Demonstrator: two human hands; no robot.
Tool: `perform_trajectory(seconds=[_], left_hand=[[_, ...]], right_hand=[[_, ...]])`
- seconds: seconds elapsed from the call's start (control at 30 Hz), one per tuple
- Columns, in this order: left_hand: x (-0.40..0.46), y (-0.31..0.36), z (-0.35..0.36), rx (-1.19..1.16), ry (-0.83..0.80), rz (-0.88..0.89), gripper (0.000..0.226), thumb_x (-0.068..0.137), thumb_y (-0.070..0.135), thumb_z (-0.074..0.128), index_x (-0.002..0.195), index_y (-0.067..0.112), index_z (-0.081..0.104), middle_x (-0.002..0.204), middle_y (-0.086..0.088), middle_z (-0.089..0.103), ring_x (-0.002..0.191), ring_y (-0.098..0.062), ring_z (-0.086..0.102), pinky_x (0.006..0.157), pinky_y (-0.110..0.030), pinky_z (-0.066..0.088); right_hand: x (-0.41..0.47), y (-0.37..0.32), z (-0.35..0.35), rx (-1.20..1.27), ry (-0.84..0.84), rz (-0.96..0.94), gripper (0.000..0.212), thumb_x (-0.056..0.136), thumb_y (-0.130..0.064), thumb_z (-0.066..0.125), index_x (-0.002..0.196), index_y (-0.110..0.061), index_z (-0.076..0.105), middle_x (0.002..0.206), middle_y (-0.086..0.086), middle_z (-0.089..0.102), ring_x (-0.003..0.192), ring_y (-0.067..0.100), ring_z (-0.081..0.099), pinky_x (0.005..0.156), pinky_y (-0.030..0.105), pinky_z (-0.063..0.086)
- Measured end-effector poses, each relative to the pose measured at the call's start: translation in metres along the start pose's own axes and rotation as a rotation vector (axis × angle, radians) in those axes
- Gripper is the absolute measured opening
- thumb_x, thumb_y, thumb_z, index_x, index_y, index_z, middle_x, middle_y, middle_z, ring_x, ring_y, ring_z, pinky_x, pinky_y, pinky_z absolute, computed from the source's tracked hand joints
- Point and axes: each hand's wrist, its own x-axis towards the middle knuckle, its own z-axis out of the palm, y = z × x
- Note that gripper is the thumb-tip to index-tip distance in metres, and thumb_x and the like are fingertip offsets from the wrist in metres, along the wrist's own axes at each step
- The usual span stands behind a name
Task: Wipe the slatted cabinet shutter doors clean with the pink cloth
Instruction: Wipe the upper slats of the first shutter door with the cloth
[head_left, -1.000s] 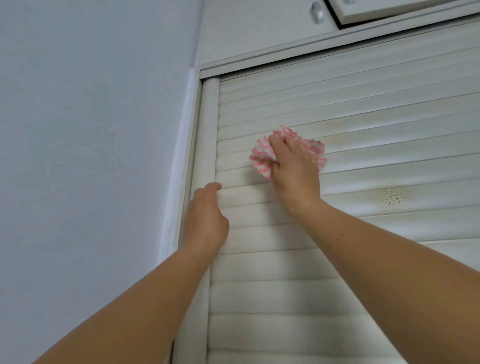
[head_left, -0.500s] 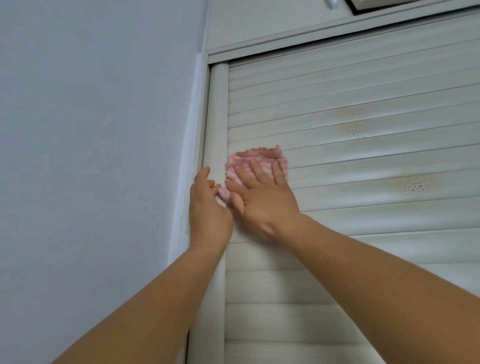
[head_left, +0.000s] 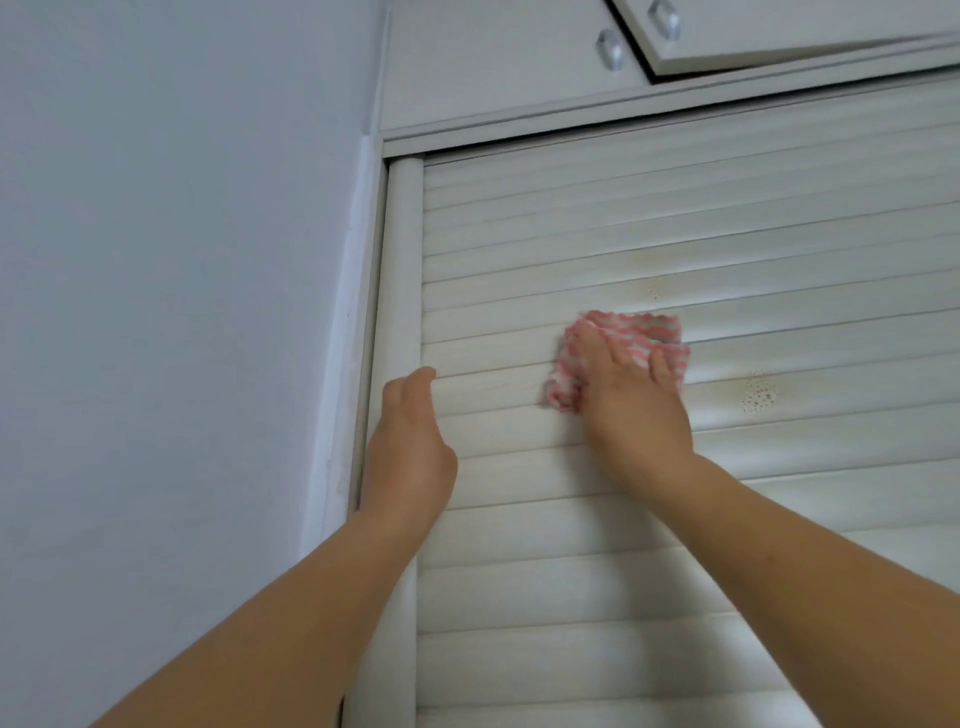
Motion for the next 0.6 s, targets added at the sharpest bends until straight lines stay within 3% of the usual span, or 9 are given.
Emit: perform_trajectory(seconds=[0.13, 0.23, 0.4, 0.6], left_hand=[[0.009, 0.016, 0.013, 0.165, -0.057, 0.192, 0.073, 0.080, -0.013, 0.035, 0.145, 0.018, 0.025, 0.149, 0.000, 0.027, 0.134, -0.017, 0.030, 0.110, -0.026, 0.021], [0.019, 0.026, 0.021, 0.278, -0.119, 0.212, 0.072, 0.083, -0.007, 0.036, 0.147, 0.021, 0.018, 0.154, 0.002, 0.019, 0.141, -0.013, 0.016, 0.115, -0.035, 0.011], [0.020, 0.035, 0.027, 0.410, -0.236, 0.135, 0.072, 0.087, -0.002, 0.031, 0.147, 0.030, 0.008, 0.156, 0.007, 0.007, 0.143, -0.015, 0.002, 0.115, -0.046, 0.001], [0.014, 0.035, 0.029, 0.544, -0.194, 0.148, 0.073, 0.087, -0.001, 0.027, 0.147, 0.034, 0.003, 0.156, 0.005, 0.007, 0.143, -0.016, 0.004, 0.110, -0.057, -0.008]], right_hand=[[0.004, -0.008, 0.000, -0.134, -0.139, -0.229, 0.045, 0.102, -0.025, 0.029, 0.146, -0.028, 0.024, 0.159, -0.007, 0.012, 0.146, 0.013, 0.003, 0.115, 0.043, -0.005], [0.009, 0.006, -0.010, -0.226, -0.207, -0.247, 0.048, 0.103, -0.039, 0.022, 0.150, -0.033, 0.015, 0.159, -0.012, 0.002, 0.146, 0.009, -0.003, 0.115, 0.042, -0.008], [0.015, 0.033, -0.024, -0.293, -0.177, -0.151, 0.051, 0.102, -0.042, 0.019, 0.151, -0.033, 0.009, 0.160, -0.010, -0.002, 0.146, 0.012, -0.005, 0.116, 0.045, -0.003], [0.021, 0.091, -0.046, -0.304, -0.090, 0.109, 0.053, 0.100, -0.044, 0.019, 0.151, -0.032, 0.009, 0.160, -0.009, -0.003, 0.147, 0.019, -0.001, 0.115, 0.049, 0.005]])
